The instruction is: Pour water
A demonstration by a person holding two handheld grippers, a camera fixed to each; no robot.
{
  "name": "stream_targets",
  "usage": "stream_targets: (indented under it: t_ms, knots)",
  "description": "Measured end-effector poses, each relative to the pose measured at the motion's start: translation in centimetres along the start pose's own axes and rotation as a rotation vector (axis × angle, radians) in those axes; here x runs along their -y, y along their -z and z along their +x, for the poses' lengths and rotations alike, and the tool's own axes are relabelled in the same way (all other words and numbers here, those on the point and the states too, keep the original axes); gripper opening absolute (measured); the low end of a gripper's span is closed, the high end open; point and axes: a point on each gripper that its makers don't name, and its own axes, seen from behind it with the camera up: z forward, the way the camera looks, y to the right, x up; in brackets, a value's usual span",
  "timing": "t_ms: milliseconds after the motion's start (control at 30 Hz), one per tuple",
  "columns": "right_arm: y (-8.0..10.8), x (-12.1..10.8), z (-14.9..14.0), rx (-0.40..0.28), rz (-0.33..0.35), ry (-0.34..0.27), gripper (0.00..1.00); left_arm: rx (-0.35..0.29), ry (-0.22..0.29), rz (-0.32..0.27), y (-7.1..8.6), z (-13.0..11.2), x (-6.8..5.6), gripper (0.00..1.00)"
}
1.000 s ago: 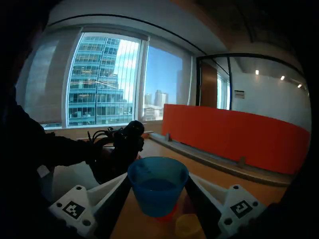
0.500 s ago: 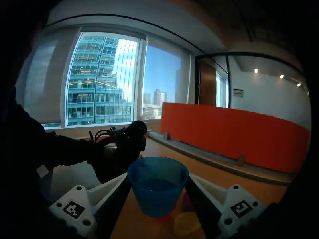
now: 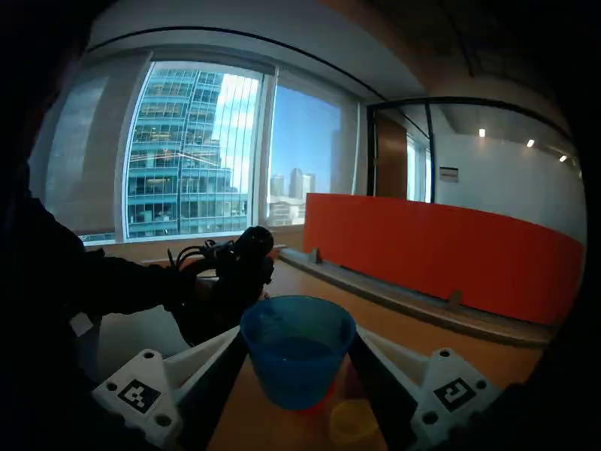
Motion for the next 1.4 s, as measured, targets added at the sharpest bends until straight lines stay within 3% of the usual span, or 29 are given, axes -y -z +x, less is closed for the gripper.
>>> stream_targets:
  t_ms: [400, 700, 1000, 1400]
  knots:
    - [0.3, 0.1, 0.2, -0.005, -0.006, 0.0, 0.91, -0.054, -0.006, 0.029, 2.3, 1.2, 0.5, 0.79]
    - [0.7, -0.1, 0.4, -0.008, -0.02, 0.0, 0.91, -0.144, -0.012, 0.044, 5.0, 2.6, 0.0, 0.79]
    - [0.9, -0.1, 0.6, -0.014, -0.024, 0.001, 0.91, -0.236, 0.001, 0.032, 7.5, 4.1, -0.7, 0.79]
    - [1.1, 0.5, 1.3, -0.022, -0.023, 0.008, 0.91, -0.315, 0.015, -0.008, 9.8, 5.6, -2.6, 0.79]
